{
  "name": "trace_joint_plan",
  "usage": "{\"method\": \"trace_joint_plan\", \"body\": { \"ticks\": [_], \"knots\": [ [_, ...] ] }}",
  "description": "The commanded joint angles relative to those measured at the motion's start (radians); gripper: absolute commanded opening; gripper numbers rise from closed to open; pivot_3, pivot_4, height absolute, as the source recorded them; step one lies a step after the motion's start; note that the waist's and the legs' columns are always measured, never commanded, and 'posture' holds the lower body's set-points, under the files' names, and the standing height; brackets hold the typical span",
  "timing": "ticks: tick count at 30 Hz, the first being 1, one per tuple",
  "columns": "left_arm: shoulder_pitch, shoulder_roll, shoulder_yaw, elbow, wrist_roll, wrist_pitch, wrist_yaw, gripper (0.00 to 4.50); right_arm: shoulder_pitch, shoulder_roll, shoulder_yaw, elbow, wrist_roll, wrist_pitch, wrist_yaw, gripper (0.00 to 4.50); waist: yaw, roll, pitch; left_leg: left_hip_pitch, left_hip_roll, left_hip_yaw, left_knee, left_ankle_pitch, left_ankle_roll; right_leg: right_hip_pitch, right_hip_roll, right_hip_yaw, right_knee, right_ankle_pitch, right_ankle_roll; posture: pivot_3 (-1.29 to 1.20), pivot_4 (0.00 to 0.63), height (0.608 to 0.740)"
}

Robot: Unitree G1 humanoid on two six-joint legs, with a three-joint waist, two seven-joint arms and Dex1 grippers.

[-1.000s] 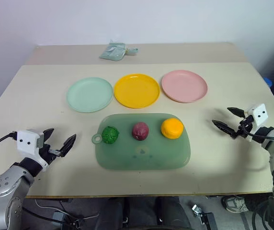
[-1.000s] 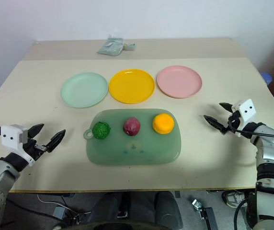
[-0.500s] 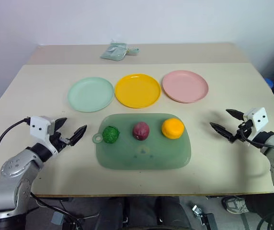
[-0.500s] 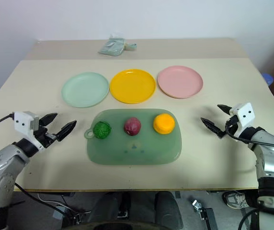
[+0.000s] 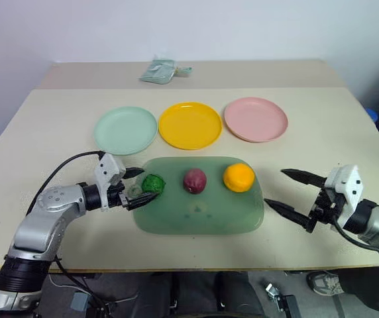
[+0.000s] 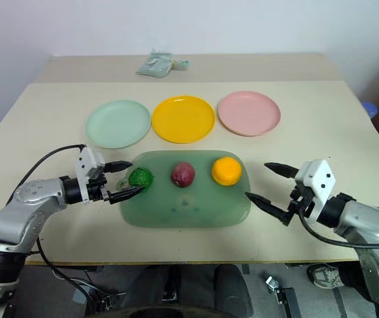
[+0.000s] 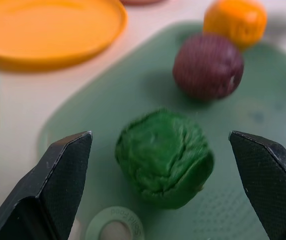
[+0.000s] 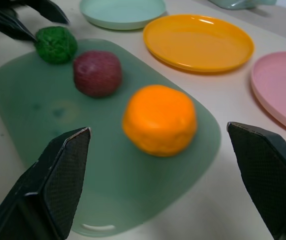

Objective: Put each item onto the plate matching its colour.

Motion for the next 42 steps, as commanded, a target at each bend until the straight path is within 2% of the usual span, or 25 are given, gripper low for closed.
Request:
{"method": "trace_joint_plan", "body": {
  "ticks": [1, 3, 6, 8, 11, 15, 19, 22, 24, 29, 36, 42],
  "knots": [
    [-0.053, -0.008, -0.029, 0.048, 0.060, -0.044, 0.010, 4.24, 0.010, 0.021, 0.009, -0.089, 0.018, 0.028, -0.048, 4.50, 0.001, 0.000, 0.000, 0.000, 0.000, 0.000, 0.000, 0.000, 0.000, 0.000, 0.000, 0.000, 0.000, 0.000, 0.000, 0.00, 0.150, 0.740],
    [-0.061, -0.018, -0.027, 0.063, 0.064, -0.051, 0.011, 3.69, 0.007, 0.028, 0.021, -0.098, 0.012, 0.036, -0.066, 4.50, 0.000, 0.000, 0.000, 0.000, 0.000, 0.000, 0.000, 0.000, 0.000, 0.000, 0.000, 0.000, 0.000, 0.000, 0.000, 0.00, 0.150, 0.740],
    [-0.070, -0.044, 0.018, 0.056, 0.042, -0.035, 0.049, 2.35, -0.021, 0.032, 0.041, -0.097, 0.012, 0.051, -0.088, 4.50, -0.002, 0.000, 0.000, 0.000, 0.000, 0.000, 0.000, 0.000, 0.000, 0.000, 0.000, 0.000, 0.000, 0.000, 0.000, 0.00, 0.150, 0.740],
    [-0.100, -0.089, 0.099, 0.066, -0.006, -0.026, 0.119, 2.35, -0.048, 0.033, 0.058, -0.090, 0.008, 0.055, -0.097, 4.50, -0.001, -0.001, 0.000, 0.000, 0.000, 0.000, 0.000, 0.000, 0.000, 0.000, 0.000, 0.000, 0.000, 0.000, 0.000, 0.00, 0.150, 0.740],
    [-0.204, -0.145, 0.179, 0.178, 0.057, -0.031, 0.334, 2.35, -0.107, 0.041, 0.092, -0.067, 0.002, 0.059, -0.111, 4.50, 0.003, -0.003, 0.002, 0.000, 0.000, -0.001, 0.002, 0.000, 0.000, 0.000, 0.001, 0.000, 0.002, 0.000, 0.000, 0.00, 0.150, 0.740],
    [-0.343, -0.183, 0.195, 0.338, 0.155, -0.002, 0.553, 2.35, -0.194, 0.061, 0.151, -0.035, -0.017, 0.060, -0.127, 4.50, 0.006, -0.005, 0.003, -0.002, 0.000, -0.001, 0.006, 0.000, 0.001, -0.001, 0.003, -0.001, 0.007, 0.000, 0.000, 0.00, 0.150, 0.740],
    [-0.444, -0.216, 0.152, 0.504, 0.214, -0.014, 0.601, 2.35, -0.304, 0.097, 0.227, 0.001, -0.050, 0.067, -0.157, 4.50, 0.019, -0.007, 0.003, -0.004, -0.001, 0.000, 0.016, -0.002, 0.004, -0.001, 0.005, -0.002, 0.011, 0.000, 0.001, 0.00, 0.150, 0.740],
    [-0.479, -0.229, 0.135, 0.575, 0.233, -0.046, 0.581, 3.49, -0.369, 0.120, 0.284, 0.004, -0.064, 0.109, -0.186, 4.50, 0.024, -0.009, 0.005, -0.004, -0.001, 0.000, 0.017, -0.001, 0.004, -0.001, 0.006, -0.003, 0.011, 0.000, 0.001, 0.00, 0.150, 0.740],
    [-0.491, -0.227, 0.130, 0.595, 0.246, -0.067, 0.583, 4.46, -0.394, 0.128, 0.311, 0.002, -0.069, 0.137, -0.196, 4.50, 0.023, -0.011, 0.006, -0.004, -0.001, 0.000, 0.017, -0.001, 0.004, -0.001, 0.006, -0.003, 0.012, 0.000, 0.001, 0.00, 0.150, 0.740],
    [-0.453, -0.199, 0.158, 0.528, 0.247, -0.135, 0.561, 4.46, -0.427, 0.126, 0.352, -0.004, -0.076, 0.203, -0.209, 4.50, 0.021, -0.012, 0.006, -0.005, 0.000, 0.000, 0.017, -0.001, 0.004, -0.002, 0.006, -0.003, 0.011, 0.000, 0.001, 0.00, 0.150, 0.740],
    [-0.204, -0.135, 0.211, 0.176, 0.087, -0.148, 0.334, 4.46, -0.407, 0.100, 0.354, 0.038, -0.150, 0.131, -0.168, 4.50, 0.014, -0.012, 0.006, -0.005, 0.000, 0.000, 0.016, -0.002, 0.004, -0.002, 0.002, -0.002, 0.011, 0.000, 0.001, 0.00, 0.150, 0.740],
    [0.000, -0.057, 0.144, -0.091, -0.033, -0.056, 0.132, 4.46, -0.451, 0.126, 0.463, 0.048, -0.193, 0.101, -0.114, 4.50, 0.013, -0.012, 0.006, -0.004, 0.000, -0.001, 0.016, -0.002, 0.003, -0.002, 0.001, -0.001, 0.011, 0.000, 0.000, 0.00, 0.150, 0.740]
  ]
}}
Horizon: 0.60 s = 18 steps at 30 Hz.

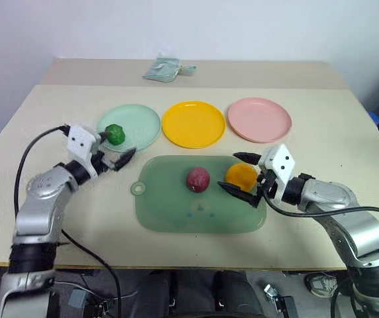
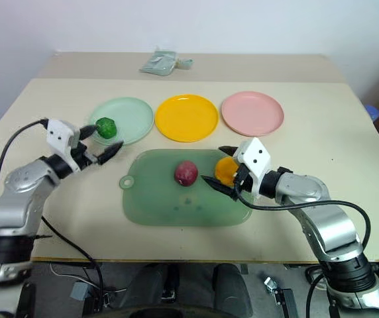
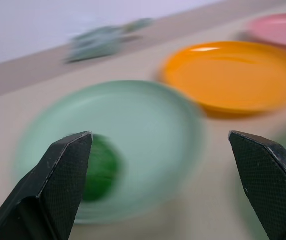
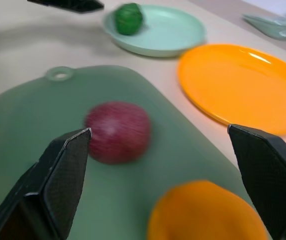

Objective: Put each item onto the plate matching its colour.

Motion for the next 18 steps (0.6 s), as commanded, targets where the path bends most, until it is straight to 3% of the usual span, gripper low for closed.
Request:
{"method": "trace_joint_plan", "body": {
  "ticks": [1, 9, 18],
  "knots": [
    [0.072, 0.043, -0.035, -0.154, -0.074, 0.054, -0.106, 4.46, -0.054, 0.026, 0.077, -0.009, -0.032, -0.026, 0.029, 4.50, -0.004, 0.000, 0.000, 0.000, 0.000, 0.000, 0.000, 0.000, 0.000, 0.000, 0.000, 0.000, 0.000, 0.000, 0.000, 0.00, 0.150, 0.740],
    [0.227, 0.113, -0.046, -0.287, -0.087, 0.053, -0.190, 4.46, -0.223, 0.156, 0.288, 0.100, -0.192, 0.070, -0.047, 4.50, -0.024, 0.001, 0.000, 0.000, 0.000, 0.000, -0.003, 0.000, -0.001, -0.002, 0.000, 0.000, 0.000, 0.000, -0.001, 0.00, 0.150, 0.740],
    [0.314, 0.119, -0.013, -0.341, -0.105, 0.054, -0.184, 4.46, -0.274, 0.216, 0.314, 0.146, -0.242, 0.155, -0.069, 4.50, -0.021, 0.001, 0.001, 0.000, -0.001, 0.000, -0.003, 0.000, -0.001, -0.002, -0.001, 0.000, 0.000, -0.001, -0.001, 0.00, 0.150, 0.740]
  ]
}}
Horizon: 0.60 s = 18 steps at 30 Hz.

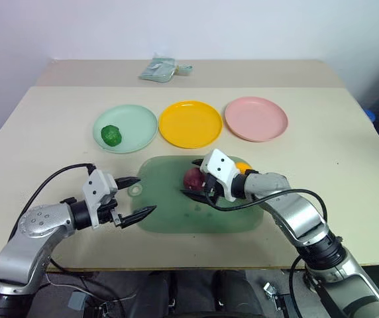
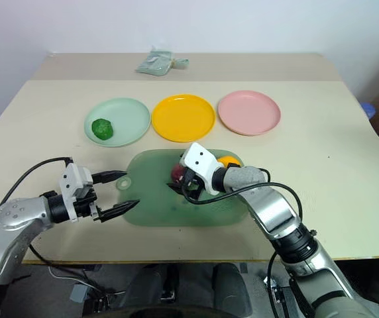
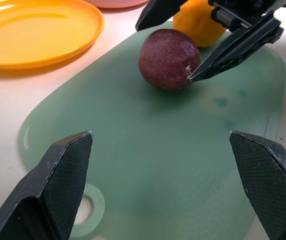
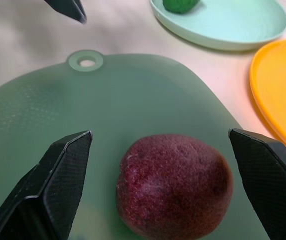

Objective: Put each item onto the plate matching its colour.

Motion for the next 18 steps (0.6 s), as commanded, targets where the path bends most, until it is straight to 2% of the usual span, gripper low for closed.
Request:
{"method": "trace_joint_plan", "body": {
  "ticks": [1, 3, 4, 6, 8, 9, 13, 15, 18],
  "knots": [
    [0.006, 0.005, 0.020, -0.039, -0.013, -0.007, 0.004, 4.46, -0.031, 0.015, -0.005, -0.011, -0.006, 0.032, -0.002, 4.50, -0.002, 0.000, 0.000, 0.000, 0.000, 0.000, 0.000, 0.000, 0.000, 0.000, 0.000, 0.000, 0.000, 0.000, 0.000, 0.00, 0.150, 0.740],
    [0.004, 0.004, 0.019, -0.035, -0.011, -0.009, 0.006, 4.46, -0.034, 0.022, -0.006, -0.008, -0.006, 0.051, -0.001, 4.50, -0.002, 0.000, 0.000, 0.000, 0.000, 0.000, 0.000, 0.000, 0.000, 0.000, 0.000, 0.000, 0.000, 0.000, 0.000, 0.00, 0.150, 0.740],
    [0.002, 0.003, 0.019, -0.033, -0.010, -0.012, 0.007, 4.49, -0.036, 0.025, -0.005, -0.009, -0.006, 0.056, 0.000, 4.24, -0.003, 0.000, 0.000, 0.000, 0.000, 0.000, 0.000, 0.000, 0.000, 0.000, 0.000, 0.000, 0.000, 0.000, 0.000, 0.00, 0.150, 0.740],
    [-0.001, 0.001, 0.018, -0.029, -0.009, -0.015, 0.007, 4.50, -0.042, 0.032, -0.007, -0.020, -0.004, 0.062, 0.000, 3.57, -0.003, 0.000, 0.000, 0.000, 0.000, 0.000, 0.000, 0.000, 0.000, 0.000, 0.000, 0.000, 0.000, 0.000, 0.000, 0.00, 0.150, 0.740],
    [-0.002, 0.000, 0.018, -0.027, -0.009, -0.017, 0.007, 4.50, -0.051, 0.036, -0.012, -0.042, -0.003, 0.054, 0.005, 2.58, -0.003, 0.000, 0.000, 0.000, 0.000, 0.000, 0.000, 0.000, 0.000, 0.000, 0.000, 0.000, 0.000, 0.000, 0.000, 0.00, 0.150, 0.740],
    [-0.004, 0.000, 0.018, -0.026, -0.010, -0.017, 0.007, 4.50, -0.056, 0.037, -0.015, -0.052, -0.001, 0.046, 0.010, 2.27, -0.003, 0.000, 0.000, 0.000, 0.000, 0.000, 0.000, 0.000, 0.000, 0.000, 0.000, 0.000, 0.000, 0.000, 0.000, 0.00, 0.150, 0.740],
    [-0.009, -0.005, 0.020, -0.022, -0.016, -0.017, 0.008, 4.50, -0.126, 0.070, -0.088, -0.065, 0.021, 0.041, -0.019, 2.21, -0.004, 0.001, 0.000, 0.000, 0.000, 0.000, 0.000, 0.000, 0.000, 0.000, 0.000, 0.000, 0.000, 0.000, 0.000, 0.00, 0.150, 0.740],
    [-0.013, -0.012, 0.022, -0.021, -0.021, -0.018, 0.010, 4.50, -0.219, 0.086, -0.173, 0.034, -0.020, 0.021, -0.112, 2.21, -0.005, 0.001, 0.001, 0.000, 0.000, 0.000, 0.000, 0.000, 0.000, -0.001, 0.001, 0.000, 0.000, 0.000, 0.000, 0.00, 0.150, 0.740],
    [-0.027, -0.030, 0.017, -0.026, -0.032, -0.014, 0.019, 4.50, -0.333, 0.058, -0.255, 0.289, -0.115, -0.036, -0.262, 2.21, 0.000, 0.001, 0.001, 0.000, 0.000, 0.000, 0.000, 0.000, 0.000, -0.001, 0.001, -0.001, 0.000, 0.000, 0.000, 0.00, 0.150, 0.740]
  ]
}}
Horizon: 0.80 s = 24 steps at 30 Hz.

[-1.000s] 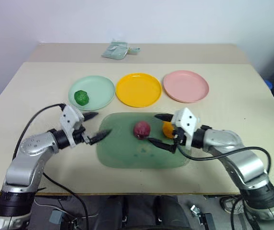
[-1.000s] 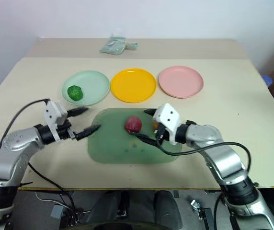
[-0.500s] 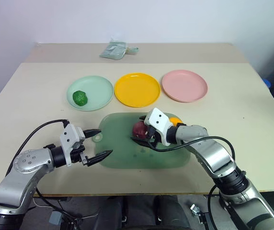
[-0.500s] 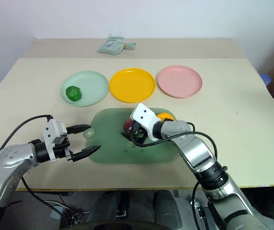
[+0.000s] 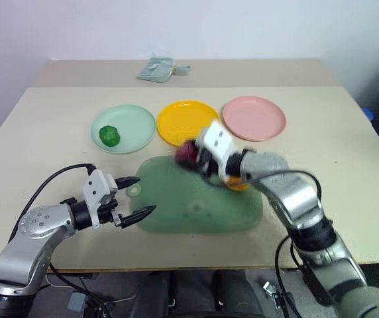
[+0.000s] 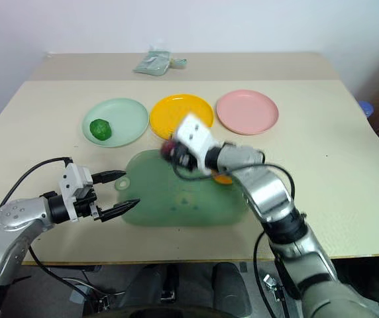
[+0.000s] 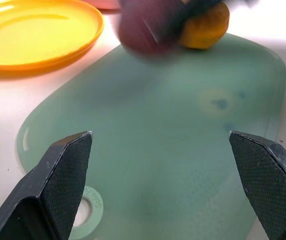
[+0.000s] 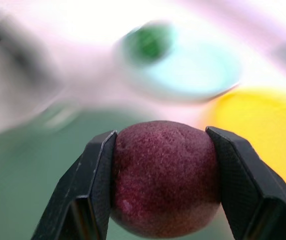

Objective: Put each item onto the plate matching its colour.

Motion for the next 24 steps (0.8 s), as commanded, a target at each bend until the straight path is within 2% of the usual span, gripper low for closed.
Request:
{"method": "trace_joint_plan", "body": {
  "ticks": [1, 5, 10, 11, 12, 14, 18, 21, 24],
  "knots": [
    [-0.021, -0.020, 0.010, -0.030, -0.028, -0.008, 0.014, 4.50, -0.104, -0.042, -0.124, 0.290, -0.116, -0.099, -0.177, 2.21, 0.005, 0.000, 0.000, 0.000, 0.000, 0.000, 0.000, 0.000, 0.000, -0.002, 0.000, -0.001, 0.000, 0.000, 0.000, 0.00, 0.150, 0.740],
    [-0.028, -0.036, -0.011, -0.040, -0.025, -0.005, 0.025, 4.50, -0.202, -0.044, -0.187, 0.631, -0.157, -0.221, -0.287, 2.21, -0.002, 0.000, 0.000, 0.000, -0.002, 0.000, 0.000, 0.000, 0.000, 0.002, -0.001, -0.002, 0.000, 0.000, 0.000, 0.00, 0.150, 0.740],
    [-0.024, -0.050, -0.025, -0.073, -0.030, 0.006, 0.043, 4.50, -0.278, -0.038, -0.217, 0.900, -0.150, -0.357, -0.272, 2.21, -0.028, 0.005, 0.003, -0.001, 0.000, 0.003, -0.002, 0.001, 0.000, 0.000, 0.002, -0.002, 0.000, 0.000, 0.000, 0.00, 0.150, 0.740],
    [-0.022, -0.050, -0.025, -0.078, -0.031, 0.007, 0.047, 4.50, -0.284, -0.038, -0.221, 0.922, -0.146, -0.373, -0.267, 3.27, -0.030, 0.005, 0.003, -0.001, 0.001, 0.003, -0.002, 0.001, 0.000, 0.000, 0.002, -0.002, 0.000, 0.000, 0.000, 0.00, 0.150, 0.740],
    [-0.018, -0.052, -0.026, -0.083, -0.032, 0.008, 0.051, 4.50, -0.284, -0.042, -0.220, 0.935, -0.150, -0.399, -0.264, 3.64, -0.031, 0.005, 0.003, 0.000, 0.001, 0.004, -0.002, 0.001, 0.000, 0.000, 0.003, -0.001, 0.000, 0.000, 0.000, 0.00, 0.150, 0.740],
    [-0.007, -0.054, -0.026, -0.094, -0.033, 0.008, 0.058, 4.50, -0.264, -0.052, -0.229, 0.906, -0.142, -0.451, -0.237, 4.47, -0.031, 0.005, 0.003, -0.001, 0.002, 0.004, -0.002, 0.001, -0.001, 0.000, 0.004, -0.001, 0.000, 0.000, 0.000, 0.00, 0.150, 0.740],
    [0.007, -0.057, -0.027, -0.107, -0.035, 0.012, 0.071, 4.50, -0.147, -0.099, -0.263, 0.678, -0.035, -0.483, -0.036, 4.47, -0.020, 0.005, 0.003, 0.000, 0.002, 0.003, -0.002, 0.001, 0.000, 0.001, 0.003, -0.001, 0.000, 0.000, 0.000, 0.00, 0.150, 0.740],
    [0.011, -0.057, -0.029, -0.106, -0.037, 0.013, 0.068, 4.50, 0.033, -0.185, -0.278, 0.392, 0.120, -0.395, 0.209, 4.47, 0.003, 0.005, 0.003, 0.000, 0.002, 0.001, 0.000, 0.000, 0.001, 0.003, 0.002, -0.001, 0.000, 0.000, 0.000, 0.00, 0.150, 0.740],
    [-0.002, -0.054, -0.038, -0.092, -0.036, 0.011, 0.057, 4.50, 0.246, -0.319, -0.254, 0.157, 0.210, -0.308, 0.402, 4.47, 0.013, 0.005, 0.003, 0.000, 0.001, 0.000, 0.002, -0.001, 0.003, 0.005, 0.001, -0.001, -0.001, 0.000, 0.000, 0.00, 0.150, 0.740]
  ]
}}
